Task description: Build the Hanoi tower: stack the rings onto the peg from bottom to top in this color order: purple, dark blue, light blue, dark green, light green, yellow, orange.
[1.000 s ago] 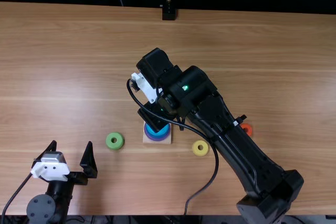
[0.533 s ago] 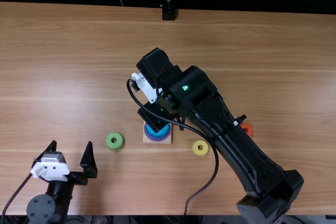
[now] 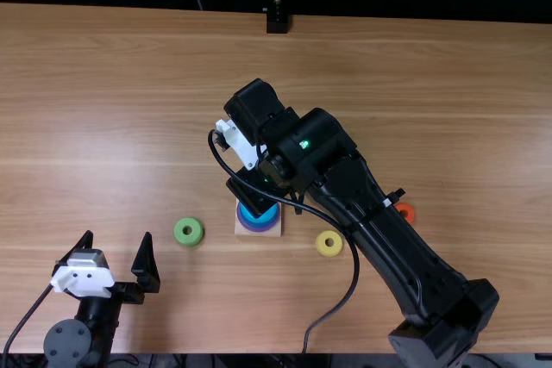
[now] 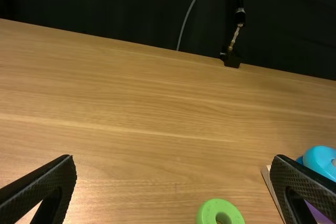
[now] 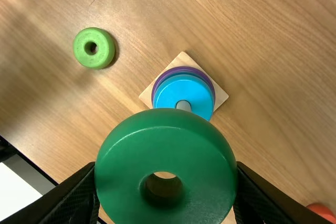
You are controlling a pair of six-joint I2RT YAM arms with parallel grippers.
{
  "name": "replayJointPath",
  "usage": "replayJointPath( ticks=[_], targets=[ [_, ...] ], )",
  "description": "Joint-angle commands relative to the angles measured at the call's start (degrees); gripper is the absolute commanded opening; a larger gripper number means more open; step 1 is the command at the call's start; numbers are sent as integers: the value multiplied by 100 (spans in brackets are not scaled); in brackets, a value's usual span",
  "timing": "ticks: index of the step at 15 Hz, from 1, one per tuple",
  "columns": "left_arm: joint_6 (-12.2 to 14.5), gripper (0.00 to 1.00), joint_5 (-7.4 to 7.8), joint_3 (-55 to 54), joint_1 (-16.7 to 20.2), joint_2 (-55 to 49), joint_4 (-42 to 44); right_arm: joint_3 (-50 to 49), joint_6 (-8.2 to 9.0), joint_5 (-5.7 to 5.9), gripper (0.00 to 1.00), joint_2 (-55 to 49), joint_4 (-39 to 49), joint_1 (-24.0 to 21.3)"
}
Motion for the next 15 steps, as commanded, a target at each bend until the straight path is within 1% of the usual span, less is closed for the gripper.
replayJointPath(
  ticks=[1,3,10,11,12,13,14,15],
  targets=[
    [43,100,110,-287,23,-67,-78,-61,-43,-3,0,88,0,-75],
    [43,100,110,-287,23,-67,-78,-69,-43,-13,0,88,0,-180],
    [43,100,110,-287,23,-67,-78,-34,-33,-13,0,96,21,-162],
    [43,100,110,-287,23,-67,-78,10,-22,-24,13,114,21,-154],
    [43,100,110,-287,23,-67,-78,18,10,-24,41,140,21,-154],
    [43,100,110,-287,23,-67,-78,27,31,-24,55,167,21,-145],
    [43,100,110,-287,23,-67,-78,36,31,-13,66,176,21,-136],
    [43,100,110,-287,23,-67,-78,36,31,-13,67,176,32,-127]
  ],
)
